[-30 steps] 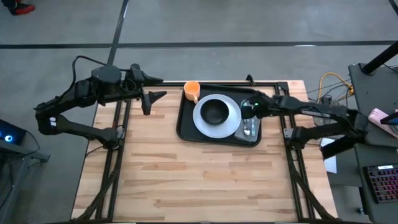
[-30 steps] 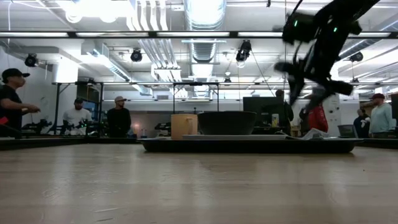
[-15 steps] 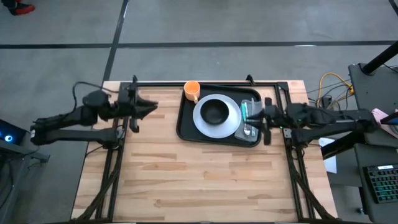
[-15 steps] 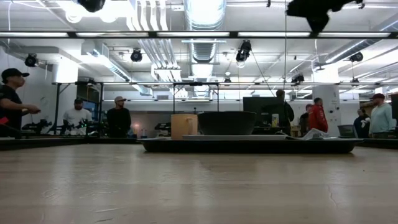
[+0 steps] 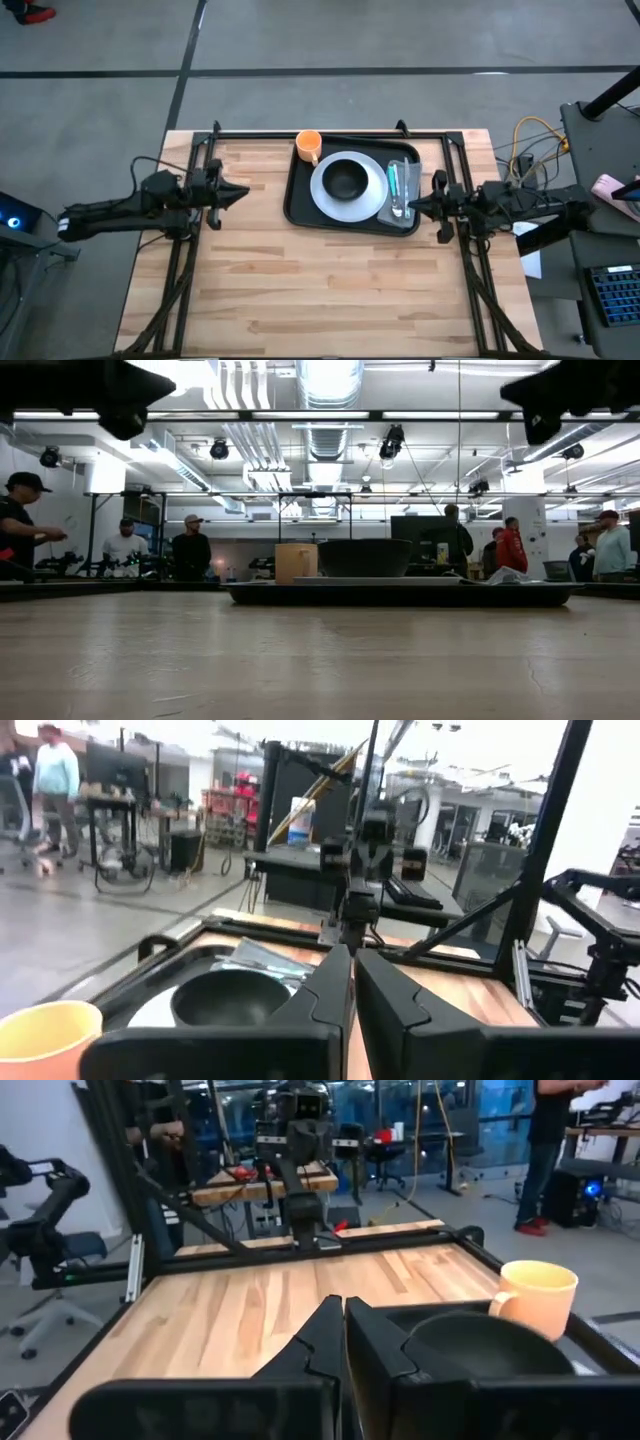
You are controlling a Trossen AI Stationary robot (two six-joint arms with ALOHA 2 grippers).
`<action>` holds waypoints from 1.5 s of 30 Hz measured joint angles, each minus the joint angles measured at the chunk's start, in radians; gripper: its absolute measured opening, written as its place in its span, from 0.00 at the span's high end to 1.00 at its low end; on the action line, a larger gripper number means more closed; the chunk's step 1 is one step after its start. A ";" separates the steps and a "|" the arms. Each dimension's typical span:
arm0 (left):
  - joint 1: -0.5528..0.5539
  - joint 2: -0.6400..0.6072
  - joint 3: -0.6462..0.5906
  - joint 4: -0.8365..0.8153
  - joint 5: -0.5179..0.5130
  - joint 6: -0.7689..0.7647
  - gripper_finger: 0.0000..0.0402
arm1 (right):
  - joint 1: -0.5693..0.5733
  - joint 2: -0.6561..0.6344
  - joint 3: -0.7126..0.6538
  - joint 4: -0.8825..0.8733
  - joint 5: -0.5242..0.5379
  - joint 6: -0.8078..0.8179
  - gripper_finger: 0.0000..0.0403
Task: Set up tray
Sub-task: Return to Home Position
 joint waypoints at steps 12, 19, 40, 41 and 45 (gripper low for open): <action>-0.025 -0.275 -0.237 -0.023 0.019 0.005 1.00 | 0.000 -0.270 -0.253 0.072 0.023 0.002 0.98; -0.087 -0.231 -0.306 0.035 0.018 -0.073 1.00 | -0.004 -0.243 -0.297 0.111 0.026 -0.003 0.98; -0.116 -0.196 -0.306 0.029 -0.022 -0.044 1.00 | -0.004 -0.247 -0.297 0.155 0.018 -0.031 0.98; -0.116 -0.188 -0.306 0.029 -0.022 -0.044 1.00 | -0.004 -0.247 -0.297 0.155 0.018 -0.031 0.98; -0.116 -0.155 -0.306 0.029 -0.022 -0.044 1.00 | -0.004 -0.247 -0.297 0.155 0.016 -0.031 0.98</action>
